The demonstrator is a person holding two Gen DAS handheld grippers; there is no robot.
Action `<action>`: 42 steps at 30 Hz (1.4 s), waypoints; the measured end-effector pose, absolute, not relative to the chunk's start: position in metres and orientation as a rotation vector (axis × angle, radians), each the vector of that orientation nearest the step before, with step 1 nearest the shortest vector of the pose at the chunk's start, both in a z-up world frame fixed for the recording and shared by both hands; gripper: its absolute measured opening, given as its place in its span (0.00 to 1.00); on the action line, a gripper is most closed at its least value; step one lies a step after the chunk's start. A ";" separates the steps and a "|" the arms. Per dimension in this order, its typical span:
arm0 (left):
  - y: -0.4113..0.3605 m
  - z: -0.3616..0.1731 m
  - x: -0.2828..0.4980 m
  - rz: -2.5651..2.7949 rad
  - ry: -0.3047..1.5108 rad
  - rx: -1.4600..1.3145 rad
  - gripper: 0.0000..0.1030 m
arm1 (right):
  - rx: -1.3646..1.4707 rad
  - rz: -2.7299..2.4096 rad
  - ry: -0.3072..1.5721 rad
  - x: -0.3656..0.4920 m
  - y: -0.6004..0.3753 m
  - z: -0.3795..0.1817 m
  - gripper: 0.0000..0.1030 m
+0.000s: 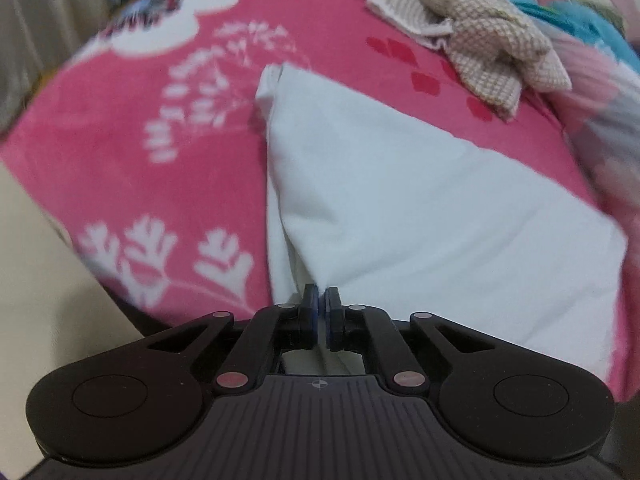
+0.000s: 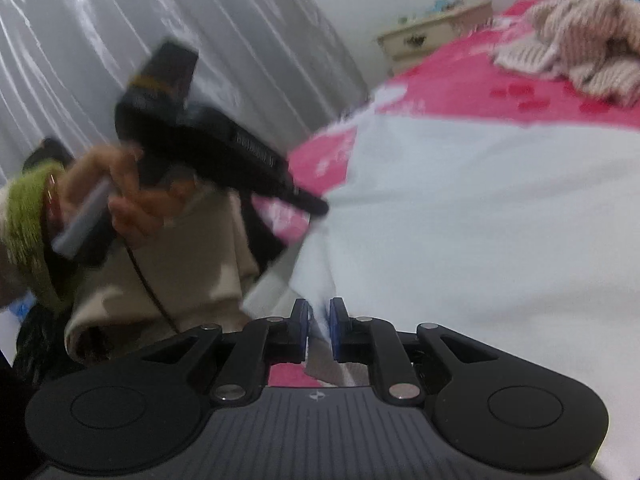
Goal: Fold clothes
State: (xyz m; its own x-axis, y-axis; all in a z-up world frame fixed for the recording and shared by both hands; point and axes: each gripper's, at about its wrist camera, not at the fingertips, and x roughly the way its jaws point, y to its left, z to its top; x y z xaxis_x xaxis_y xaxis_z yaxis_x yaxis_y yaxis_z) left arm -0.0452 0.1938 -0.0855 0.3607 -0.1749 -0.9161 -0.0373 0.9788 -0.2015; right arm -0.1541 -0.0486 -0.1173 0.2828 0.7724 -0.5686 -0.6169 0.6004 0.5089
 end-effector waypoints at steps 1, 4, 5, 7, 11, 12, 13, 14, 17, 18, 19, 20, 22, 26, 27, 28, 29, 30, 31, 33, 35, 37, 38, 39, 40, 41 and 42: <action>0.191 -0.085 -0.048 -0.099 1.193 -0.180 0.05 | 0.187 0.941 0.912 -0.156 -0.046 -0.122 0.23; 0.180 -0.079 -0.057 -0.147 1.159 -0.136 0.05 | 0.188 0.932 0.898 -0.167 -0.056 -0.119 0.30; 0.176 -0.078 -0.060 -0.163 1.147 -0.121 0.05 | 0.207 0.919 0.873 -0.170 -0.065 -0.114 0.31; 0.168 -0.074 -0.066 -0.195 1.124 -0.091 0.08 | 0.260 0.866 0.824 -0.174 -0.089 -0.102 0.31; 0.153 -0.067 -0.078 -0.258 1.076 -0.032 0.18 | 0.273 0.634 0.740 -0.181 -0.146 -0.081 0.31; 0.149 -0.065 -0.081 -0.274 1.064 -0.018 0.19 | 0.263 0.564 0.726 -0.183 -0.159 -0.079 0.31; 0.145 -0.064 -0.084 -0.290 1.052 -0.003 0.21 | 0.255 0.495 0.728 -0.187 -0.172 -0.080 0.30; 0.142 -0.062 -0.087 -0.305 1.040 0.011 0.22 | 0.245 0.429 0.737 -0.190 -0.183 -0.084 0.28; 0.117 -0.078 -0.098 -0.355 1.047 0.131 0.22 | 0.226 0.314 0.854 -0.197 -0.200 -0.113 0.21; 0.108 -0.090 -0.102 -0.362 1.060 0.207 0.22 | 0.229 0.305 0.891 -0.200 -0.204 -0.120 0.17; 0.102 -0.099 -0.103 -0.354 1.071 0.267 0.22 | 0.226 0.309 0.881 -0.204 -0.207 -0.114 0.18; 0.097 -0.106 -0.105 -0.341 1.082 0.317 0.22 | 0.223 0.313 0.871 -0.209 -0.211 -0.108 0.18; 0.097 -0.099 -0.106 -0.355 1.057 0.306 0.22 | 0.229 0.293 0.819 -0.214 -0.225 -0.091 0.22; 0.085 -0.081 -0.109 -0.468 0.985 0.243 0.29 | 0.339 0.186 0.774 -0.197 -0.276 -0.075 0.23; 0.076 -0.083 -0.112 -0.512 0.977 0.249 0.31 | 0.386 0.157 0.794 -0.187 -0.288 -0.077 0.27; 0.067 -0.084 -0.114 -0.555 0.969 0.254 0.32 | 0.437 0.133 0.813 -0.178 -0.300 -0.081 0.28; 0.057 -0.089 -0.116 -0.589 0.969 0.266 0.32 | 0.497 0.125 0.832 -0.169 -0.309 -0.088 0.28; 0.048 -0.096 -0.119 -0.620 0.972 0.281 0.32 | 0.556 0.118 0.850 -0.160 -0.318 -0.094 0.29; 0.038 -0.103 -0.122 -0.650 0.975 0.296 0.32 | 0.611 0.112 0.867 -0.152 -0.326 -0.101 0.31; 0.028 -0.115 -0.125 -0.670 0.979 0.325 0.32 | 0.676 0.121 0.885 -0.144 -0.331 -0.112 0.31; 0.020 -0.127 -0.128 -0.682 0.982 0.354 0.32 | 0.682 0.130 0.894 -0.138 -0.329 -0.121 0.19; 0.021 -0.129 -0.128 -0.688 0.982 0.344 0.33 | 0.660 0.161 0.876 -0.139 -0.326 -0.118 0.04; 0.022 -0.129 -0.129 -0.690 0.982 0.335 0.33 | 0.654 0.166 0.844 -0.144 -0.326 -0.112 0.03; 0.024 -0.129 -0.129 -0.693 0.982 0.326 0.33 | 0.644 0.172 0.813 -0.149 -0.326 -0.105 0.03; 0.026 -0.129 -0.128 -0.696 0.985 0.315 0.33 | 0.630 0.176 0.789 -0.152 -0.325 -0.101 0.03; 0.027 -0.130 -0.127 -0.697 0.987 0.308 0.33 | 0.615 0.177 0.773 -0.155 -0.323 -0.098 0.03; 0.028 -0.131 -0.126 -0.699 0.985 0.307 0.33 | 0.603 0.166 0.780 -0.155 -0.323 -0.099 0.03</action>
